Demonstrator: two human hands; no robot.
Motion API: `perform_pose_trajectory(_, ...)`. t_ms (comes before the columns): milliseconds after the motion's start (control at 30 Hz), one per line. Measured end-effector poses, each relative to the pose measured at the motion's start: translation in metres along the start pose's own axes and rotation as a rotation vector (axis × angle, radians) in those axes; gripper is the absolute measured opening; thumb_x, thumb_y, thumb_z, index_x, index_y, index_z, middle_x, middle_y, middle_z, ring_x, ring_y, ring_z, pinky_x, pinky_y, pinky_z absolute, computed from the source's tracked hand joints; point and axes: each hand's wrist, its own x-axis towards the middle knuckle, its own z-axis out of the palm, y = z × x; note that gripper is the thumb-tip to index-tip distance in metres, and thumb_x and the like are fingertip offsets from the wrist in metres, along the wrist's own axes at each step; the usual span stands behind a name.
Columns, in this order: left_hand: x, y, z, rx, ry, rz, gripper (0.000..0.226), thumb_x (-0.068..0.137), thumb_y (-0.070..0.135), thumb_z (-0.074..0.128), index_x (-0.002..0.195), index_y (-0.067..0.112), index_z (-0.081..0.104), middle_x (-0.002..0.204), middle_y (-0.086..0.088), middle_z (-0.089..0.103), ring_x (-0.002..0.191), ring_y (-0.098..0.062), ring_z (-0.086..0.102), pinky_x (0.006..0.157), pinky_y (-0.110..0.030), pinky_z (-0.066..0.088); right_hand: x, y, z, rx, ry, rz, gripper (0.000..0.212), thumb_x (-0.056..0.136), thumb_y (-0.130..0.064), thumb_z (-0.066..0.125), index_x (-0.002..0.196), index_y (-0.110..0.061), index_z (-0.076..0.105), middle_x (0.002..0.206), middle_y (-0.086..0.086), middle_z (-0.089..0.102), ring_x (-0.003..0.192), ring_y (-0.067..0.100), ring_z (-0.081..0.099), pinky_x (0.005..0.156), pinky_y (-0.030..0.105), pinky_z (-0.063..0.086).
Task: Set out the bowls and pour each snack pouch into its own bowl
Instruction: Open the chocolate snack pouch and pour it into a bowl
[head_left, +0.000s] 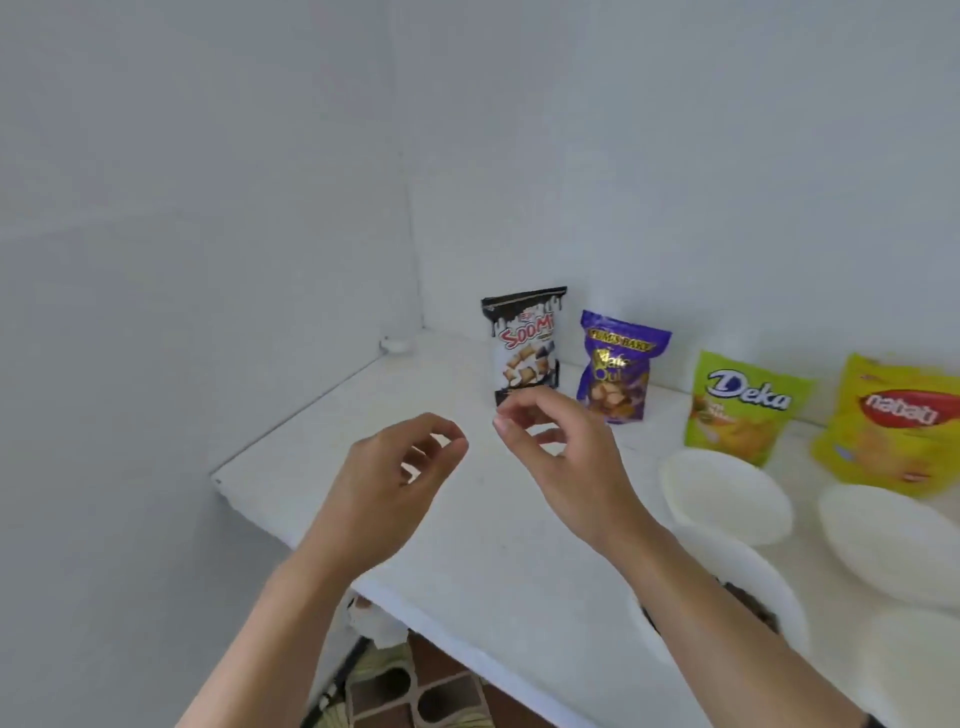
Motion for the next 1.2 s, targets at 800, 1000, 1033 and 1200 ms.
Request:
perform_pose_trajectory(800, 0.267, -0.024, 0.105, 0.096, 0.03, 0.098, 0.006, 0.098, 0.038, 0.063, 0.098, 0.035, 0.068, 0.089, 0.017, 0.065, 0.085, -0.002, 0.062, 0.067, -0.018, 0.043, 0.221, 0.139, -0.084, -0.26, 0.052, -0.002, 0.006, 0.095, -0.023, 0.068, 0.096, -0.018, 0.071, 0.087, -0.01, 0.071, 0.083, 0.0, 0.064, 0.071, 0.009, 0.048)
perform_pose_trajectory(1000, 0.36, -0.076, 0.113, 0.175, 0.029, 0.141, 0.015, 0.099, 0.043, 0.057, 0.108, 0.035, 0.067, 0.105, 0.007, 0.06, 0.103, -0.013, 0.054, 0.079, -0.026, 0.039, 0.31, 0.182, -0.058, -0.42, 0.074, 0.006, 0.006, 0.096, -0.026, 0.066, 0.099, -0.022, 0.069, 0.094, -0.008, 0.07, 0.089, 0.004, 0.063, 0.072, 0.004, 0.041)
perform_pose_trajectory(1033, 0.371, -0.083, 0.117, 0.175, 0.028, 0.134, 0.016, 0.099, 0.043, 0.057, 0.11, 0.035, 0.067, 0.107, 0.006, 0.06, 0.105, -0.014, 0.054, 0.081, -0.028, 0.04, 0.32, 0.187, -0.055, -0.442, 0.085, 0.012, 0.008, 0.096, -0.027, 0.065, 0.101, -0.021, 0.069, 0.098, -0.008, 0.07, 0.092, 0.004, 0.062, 0.074, 0.006, 0.04)
perform_pose_trajectory(1200, 0.399, -0.108, 0.14, 0.144, -0.072, 0.079, 0.02, 0.1, 0.044, 0.057, 0.117, 0.035, 0.064, 0.11, 0.005, 0.057, 0.104, -0.014, 0.057, 0.086, -0.032, 0.051, 0.347, 0.218, -0.041, -0.485, 0.077, 0.135, 0.018, 0.097, -0.025, 0.064, 0.115, -0.024, 0.067, 0.115, -0.006, 0.067, 0.109, 0.011, 0.056, 0.089, 0.025, 0.043)
